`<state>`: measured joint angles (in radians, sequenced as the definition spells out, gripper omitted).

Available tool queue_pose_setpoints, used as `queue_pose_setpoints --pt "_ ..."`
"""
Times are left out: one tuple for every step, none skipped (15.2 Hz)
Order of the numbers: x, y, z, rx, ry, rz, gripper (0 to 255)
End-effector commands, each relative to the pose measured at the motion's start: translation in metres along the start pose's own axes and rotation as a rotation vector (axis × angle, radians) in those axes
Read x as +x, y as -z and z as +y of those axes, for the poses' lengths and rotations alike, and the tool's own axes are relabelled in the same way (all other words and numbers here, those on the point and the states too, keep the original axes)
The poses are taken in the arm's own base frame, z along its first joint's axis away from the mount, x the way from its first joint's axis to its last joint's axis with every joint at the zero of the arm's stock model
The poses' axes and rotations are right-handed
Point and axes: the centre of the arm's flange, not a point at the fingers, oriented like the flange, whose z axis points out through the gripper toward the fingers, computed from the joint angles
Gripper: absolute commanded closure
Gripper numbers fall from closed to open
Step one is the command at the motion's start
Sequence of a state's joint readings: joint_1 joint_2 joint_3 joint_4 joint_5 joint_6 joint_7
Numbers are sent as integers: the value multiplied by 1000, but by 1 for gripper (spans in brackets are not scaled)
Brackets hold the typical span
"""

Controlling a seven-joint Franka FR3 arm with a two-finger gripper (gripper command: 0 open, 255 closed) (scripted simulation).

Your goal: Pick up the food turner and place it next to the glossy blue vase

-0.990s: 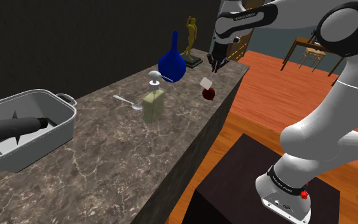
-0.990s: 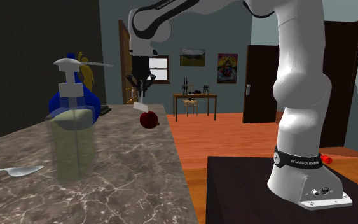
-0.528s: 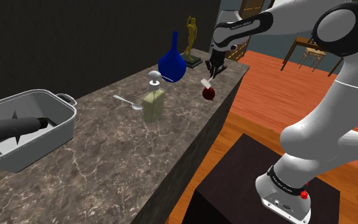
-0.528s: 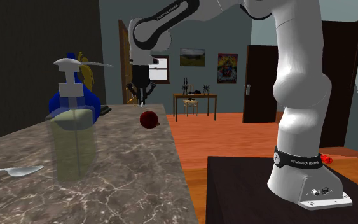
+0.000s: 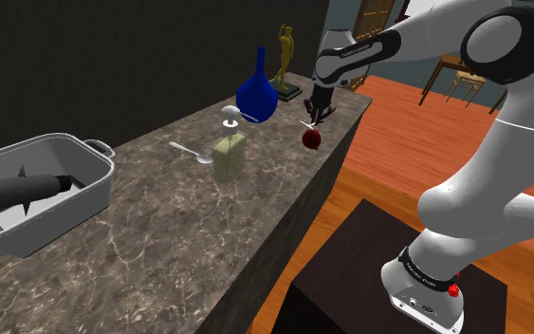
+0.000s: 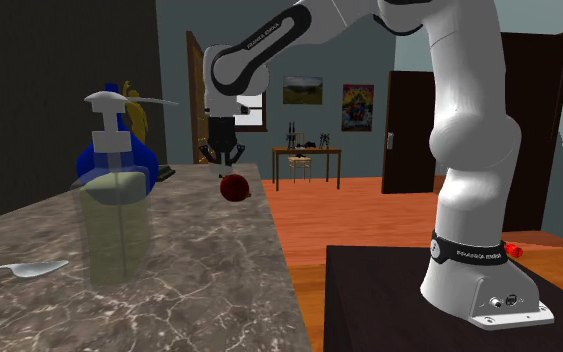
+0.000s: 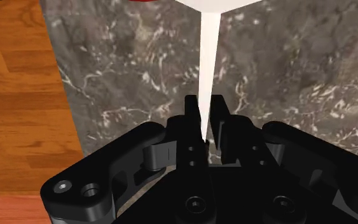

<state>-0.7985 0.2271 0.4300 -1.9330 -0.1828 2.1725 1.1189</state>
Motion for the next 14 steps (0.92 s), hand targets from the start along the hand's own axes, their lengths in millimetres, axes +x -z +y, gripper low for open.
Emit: queue_pose_setpoints --pt "0 -13 0 -4 -1 -3 255" --pt "0 -18 0 -4 -1 -3 255" --pt "0 -23 0 -4 -1 -3 255" --pt "-1 -29 0 -4 -1 -3 255" --pt "-1 -33 0 -4 -1 -3 255" --pt "-1 -33 0 -4 -1 -3 255" --pt "-1 -33 0 -4 -1 -3 255" --pt "-1 -33 0 -4 -1 -3 255" --pt "-1 -33 0 -4 -1 -3 255" --pt "-1 -33 0 -4 -1 -3 255" --pt "-1 -33 0 -4 -1 -3 255" --pt "-1 -33 0 -4 -1 -3 255" --pt "-1 -33 0 -4 -1 -3 255" --pt "-1 -33 0 -4 -1 -3 0"
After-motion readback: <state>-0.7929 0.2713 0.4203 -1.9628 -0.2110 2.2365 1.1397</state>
